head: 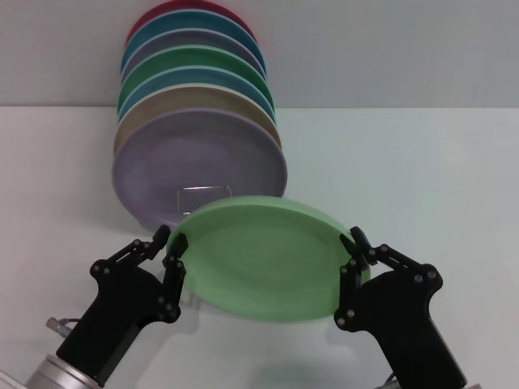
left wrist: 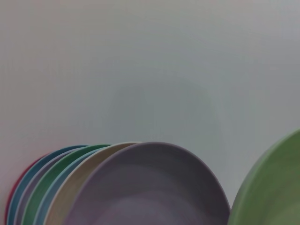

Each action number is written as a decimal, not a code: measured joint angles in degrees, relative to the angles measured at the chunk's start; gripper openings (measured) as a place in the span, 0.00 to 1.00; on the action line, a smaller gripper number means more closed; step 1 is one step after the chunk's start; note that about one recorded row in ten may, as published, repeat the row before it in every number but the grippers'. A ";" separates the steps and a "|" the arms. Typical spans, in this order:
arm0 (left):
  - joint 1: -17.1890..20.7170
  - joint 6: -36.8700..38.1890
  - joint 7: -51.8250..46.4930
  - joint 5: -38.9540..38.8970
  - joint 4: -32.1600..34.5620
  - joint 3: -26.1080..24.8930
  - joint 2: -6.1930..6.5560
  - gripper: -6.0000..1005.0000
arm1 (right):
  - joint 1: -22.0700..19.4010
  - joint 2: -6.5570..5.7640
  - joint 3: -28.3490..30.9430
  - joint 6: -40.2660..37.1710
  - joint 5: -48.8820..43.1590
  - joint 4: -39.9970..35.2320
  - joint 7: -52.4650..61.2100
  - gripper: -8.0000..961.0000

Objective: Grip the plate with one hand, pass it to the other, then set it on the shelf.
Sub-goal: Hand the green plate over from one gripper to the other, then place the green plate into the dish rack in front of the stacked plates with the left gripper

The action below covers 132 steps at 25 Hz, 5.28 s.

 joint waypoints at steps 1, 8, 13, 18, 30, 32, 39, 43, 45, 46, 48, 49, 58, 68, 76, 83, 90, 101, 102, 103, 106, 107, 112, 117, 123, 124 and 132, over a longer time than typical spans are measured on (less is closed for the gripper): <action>0.00 0.00 0.00 0.00 0.00 0.00 0.00 0.25 | 0.00 0.00 0.00 0.00 0.00 0.00 0.00 0.03; 0.00 0.00 0.00 0.22 0.20 0.01 0.00 0.17 | 0.06 0.00 0.00 -0.01 0.00 0.00 -0.04 0.03; 0.00 0.06 0.00 0.25 0.45 0.27 0.00 0.14 | 0.09 0.03 0.00 0.02 0.00 0.00 -0.13 0.04; -0.08 0.09 0.00 0.25 0.46 0.34 0.00 0.12 | 0.22 0.10 0.00 0.22 0.00 0.00 -0.21 0.05; -0.25 0.00 -0.06 0.30 0.43 0.11 0.09 0.08 | 0.36 0.09 -0.01 0.68 0.00 0.00 -0.24 0.07; -0.19 0.01 -0.06 0.32 0.46 0.10 0.09 0.07 | 0.36 0.09 -0.02 0.71 0.00 0.00 -0.24 0.08; -0.20 0.01 0.00 0.37 0.67 0.03 0.09 0.05 | 0.45 0.07 0.02 0.73 -0.01 0.00 -1.12 0.09; -0.03 0.29 0.51 0.16 1.42 -0.08 0.09 0.05 | 1.07 -0.01 -0.01 0.74 -0.01 -0.14 -1.68 0.10; 0.19 0.34 1.55 -0.12 1.44 -0.42 0.10 0.05 | 1.35 -0.07 0.00 0.73 -0.01 -0.25 -1.69 0.10; 0.30 0.34 1.98 -0.14 1.45 -0.60 0.09 0.04 | 1.46 -0.10 0.00 0.72 -0.01 -0.31 -1.69 0.10; 0.55 0.41 2.39 -0.17 1.44 -1.15 0.06 0.04 | 1.65 -0.11 0.00 0.73 -0.01 -0.40 -1.70 0.11; 0.61 0.42 2.43 -0.19 1.44 -1.42 0.07 0.04 | 1.72 -0.11 0.00 0.75 -0.01 -0.41 -1.70 0.11; 1.39 2.01 2.46 -0.23 1.53 -3.44 0.28 0.04 | 2.38 -0.21 -0.15 1.55 -0.41 -0.49 -1.73 0.24; 4.35 15.62 -1.82 -0.21 3.72 -7.57 0.58 0.04 | 2.91 -0.14 -1.17 1.55 -0.54 -2.23 -1.14 0.25; 2.93 19.16 2.59 -0.20 6.43 -13.75 0.31 0.04 | 2.65 -0.14 -1.82 1.27 -0.34 -4.54 -0.66 0.25; 0.48 19.64 12.93 0.13 6.44 -13.54 0.18 0.04 | 2.43 -0.12 -1.18 1.04 0.83 -6.71 2.13 0.25; -2.22 19.68 18.46 0.79 7.84 -13.26 0.23 0.04 | 2.44 -0.07 -0.41 0.97 1.83 -8.35 2.79 0.25; -4.61 16.51 23.45 3.16 9.41 -12.65 0.11 0.04 | 2.53 -0.22 1.24 0.84 3.18 -9.53 2.37 0.25; -4.70 16.19 23.65 3.24 9.43 -12.63 0.11 0.04 | 2.57 -0.24 1.50 0.84 3.35 -9.65 2.46 0.25; -4.86 15.36 24.23 3.32 9.44 -12.63 0.10 0.04 | 2.61 -0.25 1.67 0.84 3.47 -9.79 2.56 0.25; -5.05 13.81 24.92 3.85 9.43 -12.57 0.09 0.04 | 2.89 -0.16 2.42 0.84 3.69 -10.61 2.70 0.25; -5.10 13.36 25.09 4.05 9.43 -12.57 0.09 0.04 | 2.95 -0.12 2.58 0.83 3.70 -10.74 2.74 0.25; -5.16 10.49 25.57 4.62 9.45 -12.56 0.09 0.04 | 3.15 -0.23 3.18 0.84 3.70 -10.96 4.00 0.25; -5.18 7.70 25.75 4.72 9.50 -12.52 0.09 0.04 | 3.20 -0.21 3.63 1.06 3.70 -11.18 4.41 0.25; -5.18 4.76 26.12 4.84 9.39 -11.98 0.01 0.04 | 3.17 -0.18 3.61 1.12 3.70 -11.18 5.00 0.25; -5.18 4.41 26.12 4.84 9.38 -11.93 -0.01 0.04 | 3.16 -0.18 3.61 1.13 3.70 -11.18 5.01 0.25; -4.94 2.90 26.12 4.83 9.01 -11.86 0.00 0.10 | 3.16 -0.18 3.61 1.31 3.70 -11.41 5.04 0.25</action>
